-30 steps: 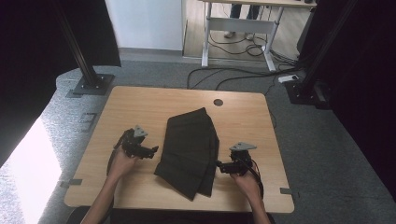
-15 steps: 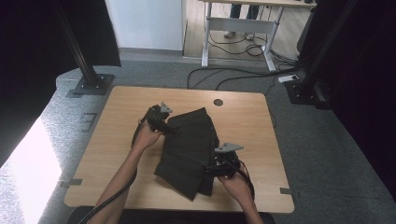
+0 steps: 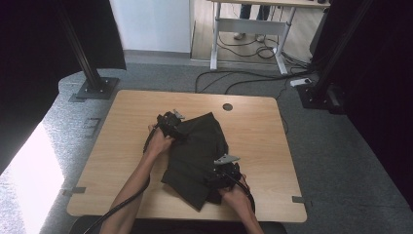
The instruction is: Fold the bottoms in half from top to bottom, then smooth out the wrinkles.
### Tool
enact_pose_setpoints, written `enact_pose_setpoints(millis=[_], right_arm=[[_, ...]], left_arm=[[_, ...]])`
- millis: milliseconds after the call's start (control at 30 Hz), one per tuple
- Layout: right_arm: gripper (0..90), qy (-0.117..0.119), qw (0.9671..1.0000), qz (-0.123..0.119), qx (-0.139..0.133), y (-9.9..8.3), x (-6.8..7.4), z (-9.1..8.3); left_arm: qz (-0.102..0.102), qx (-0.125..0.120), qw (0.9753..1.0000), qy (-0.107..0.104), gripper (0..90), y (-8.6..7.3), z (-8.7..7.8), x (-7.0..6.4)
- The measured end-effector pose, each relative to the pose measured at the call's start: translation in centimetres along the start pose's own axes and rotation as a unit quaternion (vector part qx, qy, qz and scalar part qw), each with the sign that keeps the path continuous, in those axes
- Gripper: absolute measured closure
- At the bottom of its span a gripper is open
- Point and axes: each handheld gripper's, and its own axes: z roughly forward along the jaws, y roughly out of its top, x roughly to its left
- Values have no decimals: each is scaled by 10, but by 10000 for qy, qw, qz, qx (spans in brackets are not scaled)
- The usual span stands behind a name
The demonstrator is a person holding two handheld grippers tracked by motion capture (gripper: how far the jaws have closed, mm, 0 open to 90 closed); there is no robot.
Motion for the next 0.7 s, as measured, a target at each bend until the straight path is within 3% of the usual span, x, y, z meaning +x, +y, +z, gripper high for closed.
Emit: enact_pose_setpoints(millis=[133, 333, 433, 567, 700], right_arm=[[132, -160, 9999, 39, 50, -1, -12, 3], [132, -323, 9994, 33, 129, 3, -31, 6], [133, -430, 9989, 50, 153, 7, -45, 9], [133, -511, 9984, 192, 146, 12, -66, 14], [145, -405, 9988, 243, 159, 19, -78, 16]], left_arm=[[-63, 87, 9999, 50, 0, -7, -4, 4], [-51, 137, 9994, 314, 4, -21, -17, 2], [-96, 176, 9992, 350, 28, -31, -28, 0], [-37, 248, 9993, 279, 48, -44, -43, -5], [24, 153, 9998, 125, 10, -38, -56, 1]])
